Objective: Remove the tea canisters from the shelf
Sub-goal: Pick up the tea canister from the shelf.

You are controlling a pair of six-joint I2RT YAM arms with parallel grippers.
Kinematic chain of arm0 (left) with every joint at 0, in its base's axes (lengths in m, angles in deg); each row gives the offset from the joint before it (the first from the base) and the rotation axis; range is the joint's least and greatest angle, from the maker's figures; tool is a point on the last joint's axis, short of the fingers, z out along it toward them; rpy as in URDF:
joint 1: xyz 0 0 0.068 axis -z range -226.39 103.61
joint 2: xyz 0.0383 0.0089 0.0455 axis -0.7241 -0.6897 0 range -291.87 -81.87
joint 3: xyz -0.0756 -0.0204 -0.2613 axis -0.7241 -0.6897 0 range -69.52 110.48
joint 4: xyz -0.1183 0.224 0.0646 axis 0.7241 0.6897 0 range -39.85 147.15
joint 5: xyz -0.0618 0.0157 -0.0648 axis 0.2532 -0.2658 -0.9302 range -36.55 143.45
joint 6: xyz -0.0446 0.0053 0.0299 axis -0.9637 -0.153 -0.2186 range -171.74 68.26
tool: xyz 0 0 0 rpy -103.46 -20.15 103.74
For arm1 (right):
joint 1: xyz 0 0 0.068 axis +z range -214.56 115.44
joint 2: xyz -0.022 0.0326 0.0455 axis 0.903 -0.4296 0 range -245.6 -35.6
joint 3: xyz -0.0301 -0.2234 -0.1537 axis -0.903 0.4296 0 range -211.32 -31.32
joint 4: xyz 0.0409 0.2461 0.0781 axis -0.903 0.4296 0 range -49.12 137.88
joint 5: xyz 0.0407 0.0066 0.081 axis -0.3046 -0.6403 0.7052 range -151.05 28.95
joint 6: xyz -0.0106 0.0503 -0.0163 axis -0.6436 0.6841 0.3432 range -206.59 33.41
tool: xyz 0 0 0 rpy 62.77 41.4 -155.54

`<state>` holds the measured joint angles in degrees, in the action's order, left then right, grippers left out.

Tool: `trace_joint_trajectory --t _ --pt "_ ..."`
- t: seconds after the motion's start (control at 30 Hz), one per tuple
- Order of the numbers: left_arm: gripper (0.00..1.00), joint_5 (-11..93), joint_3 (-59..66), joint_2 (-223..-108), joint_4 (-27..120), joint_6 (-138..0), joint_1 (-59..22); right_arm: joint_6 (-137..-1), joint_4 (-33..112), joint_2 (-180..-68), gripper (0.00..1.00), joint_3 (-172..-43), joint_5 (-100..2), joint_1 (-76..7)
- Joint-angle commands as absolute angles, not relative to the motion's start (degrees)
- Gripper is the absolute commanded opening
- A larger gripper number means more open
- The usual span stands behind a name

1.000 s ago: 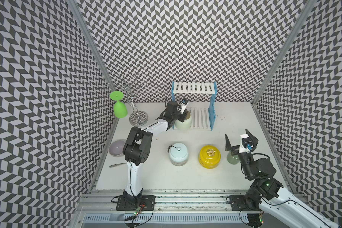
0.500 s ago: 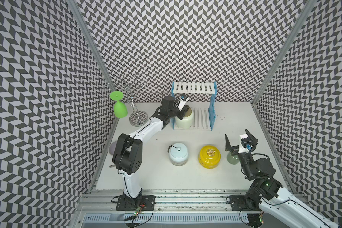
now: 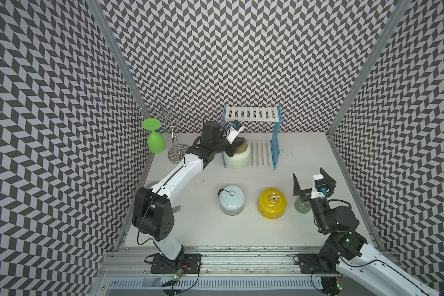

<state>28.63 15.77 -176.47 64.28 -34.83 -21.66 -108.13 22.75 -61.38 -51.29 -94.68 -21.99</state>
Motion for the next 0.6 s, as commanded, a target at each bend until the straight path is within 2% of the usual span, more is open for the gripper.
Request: trace_joint_trajectory --t 0.0,0.57 --pt "0.00 25.9 18.8 -170.0 62.5 -34.6 -22.7 -108.4 20.1 -60.4 1.00 -51.0 -95.6 -22.2" --pt "0.00 27.8 12.0 -153.4 77.6 -27.7 -29.5 -108.7 20.1 -59.3 1.00 -51.1 -96.6 -22.2"
